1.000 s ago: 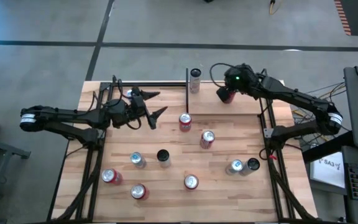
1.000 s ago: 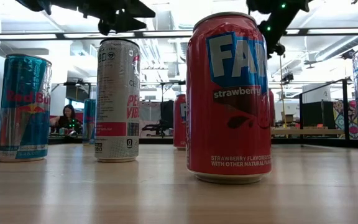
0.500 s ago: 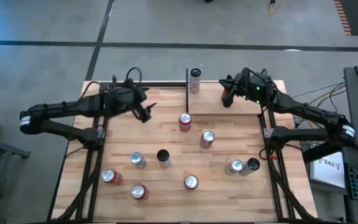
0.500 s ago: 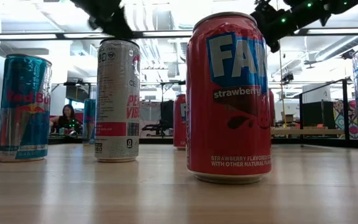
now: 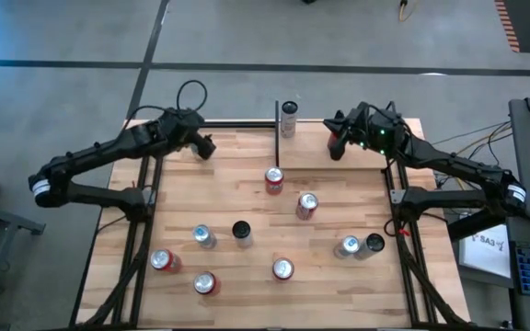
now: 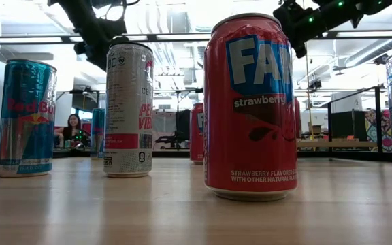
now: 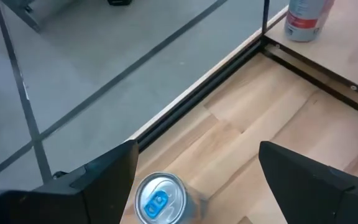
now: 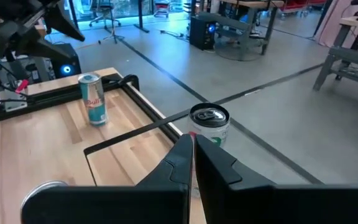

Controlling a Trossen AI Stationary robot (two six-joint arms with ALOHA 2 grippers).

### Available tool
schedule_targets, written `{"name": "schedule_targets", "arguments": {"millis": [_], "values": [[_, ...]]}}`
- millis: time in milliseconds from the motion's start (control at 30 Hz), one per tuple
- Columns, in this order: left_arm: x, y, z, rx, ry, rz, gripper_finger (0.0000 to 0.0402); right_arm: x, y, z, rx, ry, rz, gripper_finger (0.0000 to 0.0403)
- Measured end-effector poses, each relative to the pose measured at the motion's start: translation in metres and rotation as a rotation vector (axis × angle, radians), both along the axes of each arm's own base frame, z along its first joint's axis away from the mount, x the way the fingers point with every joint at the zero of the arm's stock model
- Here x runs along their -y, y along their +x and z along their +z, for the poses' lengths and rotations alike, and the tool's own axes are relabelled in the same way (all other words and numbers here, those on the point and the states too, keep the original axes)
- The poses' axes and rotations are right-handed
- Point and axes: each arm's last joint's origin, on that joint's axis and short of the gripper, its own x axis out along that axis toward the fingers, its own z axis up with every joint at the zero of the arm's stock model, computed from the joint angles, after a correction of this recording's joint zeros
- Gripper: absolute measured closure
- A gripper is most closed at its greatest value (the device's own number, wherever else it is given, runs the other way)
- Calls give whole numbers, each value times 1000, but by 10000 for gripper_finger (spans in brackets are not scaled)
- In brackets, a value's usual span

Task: Place canned beverage on shelf
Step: Put the top blue soda can on the shelf

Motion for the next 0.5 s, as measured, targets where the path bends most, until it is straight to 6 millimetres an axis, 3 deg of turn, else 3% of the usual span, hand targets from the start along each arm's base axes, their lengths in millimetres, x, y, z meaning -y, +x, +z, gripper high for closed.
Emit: {"name": "schedule_targets", "arguments": {"millis": [133, 367, 500], "values": [[-4, -3, 0, 10, -10, 40, 72, 0, 0, -1, 1, 12, -2, 394], [-5, -13, -12, -39, -96, 120, 11, 0, 0, -1, 20, 40, -9, 394], [-2, -11, -13, 7, -130, 136, 10, 0, 0, -1, 33, 60, -13, 394]]}}
